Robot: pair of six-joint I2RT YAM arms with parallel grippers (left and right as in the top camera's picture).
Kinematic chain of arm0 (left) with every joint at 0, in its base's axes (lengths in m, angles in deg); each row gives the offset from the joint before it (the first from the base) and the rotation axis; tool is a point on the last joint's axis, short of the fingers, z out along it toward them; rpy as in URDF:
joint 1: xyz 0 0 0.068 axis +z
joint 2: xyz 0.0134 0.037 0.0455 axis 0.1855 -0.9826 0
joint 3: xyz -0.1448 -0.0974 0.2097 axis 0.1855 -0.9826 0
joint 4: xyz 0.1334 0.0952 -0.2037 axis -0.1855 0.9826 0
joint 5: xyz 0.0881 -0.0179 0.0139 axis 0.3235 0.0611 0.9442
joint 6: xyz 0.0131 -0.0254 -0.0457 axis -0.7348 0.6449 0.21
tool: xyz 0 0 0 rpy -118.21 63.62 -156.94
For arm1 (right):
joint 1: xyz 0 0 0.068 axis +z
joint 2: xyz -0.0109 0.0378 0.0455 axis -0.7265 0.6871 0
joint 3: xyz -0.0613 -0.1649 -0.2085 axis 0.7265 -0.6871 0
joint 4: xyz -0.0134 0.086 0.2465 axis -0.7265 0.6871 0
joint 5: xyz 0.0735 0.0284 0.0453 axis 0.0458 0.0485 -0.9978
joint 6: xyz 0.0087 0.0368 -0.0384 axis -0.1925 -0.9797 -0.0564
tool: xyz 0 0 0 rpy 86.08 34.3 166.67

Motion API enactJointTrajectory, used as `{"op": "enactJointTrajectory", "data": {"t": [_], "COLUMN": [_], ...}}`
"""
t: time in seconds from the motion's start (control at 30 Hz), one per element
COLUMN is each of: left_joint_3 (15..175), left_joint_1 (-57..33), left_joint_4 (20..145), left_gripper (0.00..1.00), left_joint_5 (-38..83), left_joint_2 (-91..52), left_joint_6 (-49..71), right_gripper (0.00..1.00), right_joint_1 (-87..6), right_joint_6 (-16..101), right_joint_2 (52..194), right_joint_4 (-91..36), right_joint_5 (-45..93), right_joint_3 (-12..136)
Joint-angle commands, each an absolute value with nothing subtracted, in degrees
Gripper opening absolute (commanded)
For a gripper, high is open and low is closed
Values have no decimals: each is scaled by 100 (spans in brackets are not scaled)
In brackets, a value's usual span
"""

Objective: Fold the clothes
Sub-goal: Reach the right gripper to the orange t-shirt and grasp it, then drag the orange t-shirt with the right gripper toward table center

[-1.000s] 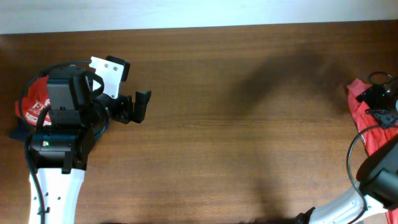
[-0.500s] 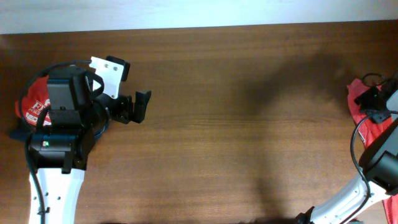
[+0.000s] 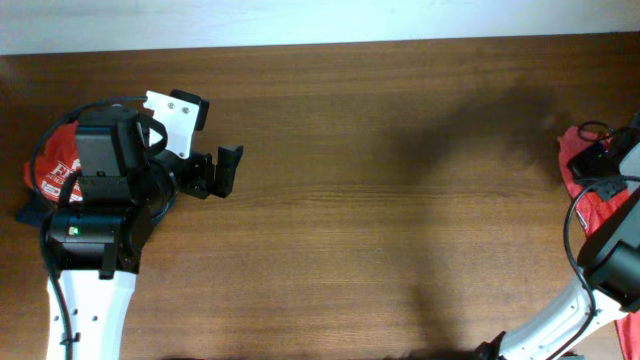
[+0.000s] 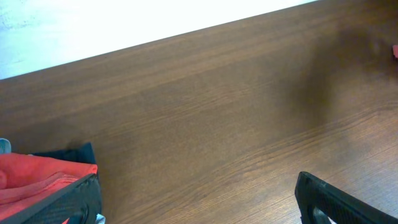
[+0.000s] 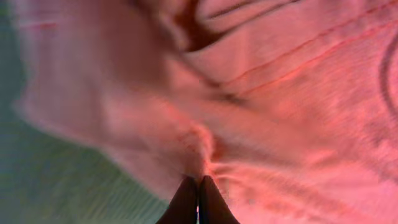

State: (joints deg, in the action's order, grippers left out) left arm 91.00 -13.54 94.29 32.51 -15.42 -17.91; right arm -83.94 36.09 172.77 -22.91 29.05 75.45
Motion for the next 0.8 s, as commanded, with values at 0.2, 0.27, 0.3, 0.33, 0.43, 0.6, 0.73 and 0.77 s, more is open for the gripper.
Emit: {"op": "enactJointTrajectory", "data": {"t": [0.2, 0.27, 0.3, 0.33, 0.43, 0.6, 0.73, 0.77], "left_joint_3": [9200, 9202, 9202, 9202, 9202, 9202, 9202, 9204], "left_joint_1": [-1381, -1381, -1381, -1381, -1381, -1381, -1381, -1381], "left_joint_4": [9282, 9254, 9238, 9227, 9192, 9192, 9195, 9195], "left_gripper": [99, 99, 99, 99, 99, 99, 99, 99], "left_joint_5": [3173, 3197, 3245, 3315, 3608, 4294, 4908, 4989], "left_joint_2": [-1533, -1533, -1533, -1533, -1531, -1492, -1439, -1426], "left_joint_6": [-1723, -1723, -1723, -1723, -1723, -1721, -1721, -1721], "right_gripper": [4, 4, 4, 4, 4, 4, 4, 4], "right_joint_1": [-7522, -7093, -6844, -6567, -5640, -3874, -2464, -2134], "right_joint_6": [3618, 3618, 3618, 3618, 3620, 3815, 4143, 4143], "right_joint_2": [15232, 15041, 14998, 14985, 15050, 15280, 15494, 15555], "right_joint_4": [-2066, -1907, -1830, -1747, -1533, -1662, -1854, -1863], "right_joint_5": [988, 990, 986, 962, 883, 885, 955, 1084], "right_joint_3": [7825, 7825, 7825, 7825, 7818, 7814, 7814, 7812]}}
